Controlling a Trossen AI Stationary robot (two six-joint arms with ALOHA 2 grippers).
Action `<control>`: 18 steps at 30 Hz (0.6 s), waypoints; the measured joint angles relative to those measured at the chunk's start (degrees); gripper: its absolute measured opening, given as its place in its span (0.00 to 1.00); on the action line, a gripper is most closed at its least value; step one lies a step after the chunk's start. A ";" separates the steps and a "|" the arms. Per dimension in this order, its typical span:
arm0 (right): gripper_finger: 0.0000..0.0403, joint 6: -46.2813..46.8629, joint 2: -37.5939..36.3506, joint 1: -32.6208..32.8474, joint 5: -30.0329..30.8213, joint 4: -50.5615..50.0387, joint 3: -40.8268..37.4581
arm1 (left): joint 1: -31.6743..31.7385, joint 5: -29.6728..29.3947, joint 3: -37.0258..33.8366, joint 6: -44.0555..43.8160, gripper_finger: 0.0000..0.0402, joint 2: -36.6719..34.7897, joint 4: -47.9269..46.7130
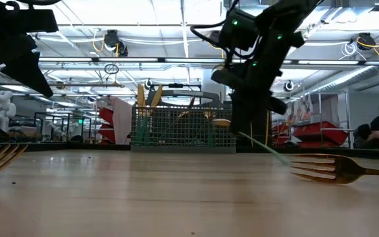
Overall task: Sort silverware
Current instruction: Put the green spoon into the gray bin
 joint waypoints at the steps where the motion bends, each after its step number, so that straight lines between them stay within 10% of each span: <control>1: 0.00 -0.92 0.00 -1.23 0.25 1.49 0.02 | 0.08 -0.22 0.00 -0.02 0.08 0.00 0.00; 18: 0.00 -18.02 0.00 -13.70 4.87 27.06 1.06 | 2.86 -3.00 0.00 -0.09 0.08 0.00 0.09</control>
